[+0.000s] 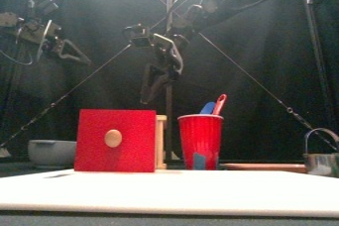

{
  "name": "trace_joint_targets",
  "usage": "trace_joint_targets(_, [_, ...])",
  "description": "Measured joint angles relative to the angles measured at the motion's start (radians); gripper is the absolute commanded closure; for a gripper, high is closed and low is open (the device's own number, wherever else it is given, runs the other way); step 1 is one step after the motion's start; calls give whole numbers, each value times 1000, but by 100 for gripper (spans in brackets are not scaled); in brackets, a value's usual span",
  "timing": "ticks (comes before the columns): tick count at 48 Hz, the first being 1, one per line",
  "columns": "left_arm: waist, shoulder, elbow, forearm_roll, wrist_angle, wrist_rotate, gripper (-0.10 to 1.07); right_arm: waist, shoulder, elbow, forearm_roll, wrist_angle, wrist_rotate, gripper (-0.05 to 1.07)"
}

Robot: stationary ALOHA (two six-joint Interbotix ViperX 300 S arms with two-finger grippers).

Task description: Grasp sushi roll from drawer

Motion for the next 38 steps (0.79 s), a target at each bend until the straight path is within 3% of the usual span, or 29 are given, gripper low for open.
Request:
trace_joint_targets(7, [-14,-9,3,-2,49,0,91,9,57,-41,92,54,-74,99])
trace_joint_targets(13, [-38,-23,9,-2,83,0,91,20,80,-63,110,86,-86,89])
trace_joint_targets(25, [-41,-37,11,-2,94,0,91,40,109,-81,86,106,-83,40])
trace_joint_targets(29, [-41,-37,11,-2,94,0,91,41,112,-81,80,107,-77,29])
trace_joint_targets(38, [-41,-38,11,-2,92,0,91,40,114,-81,75,106,-83,26])
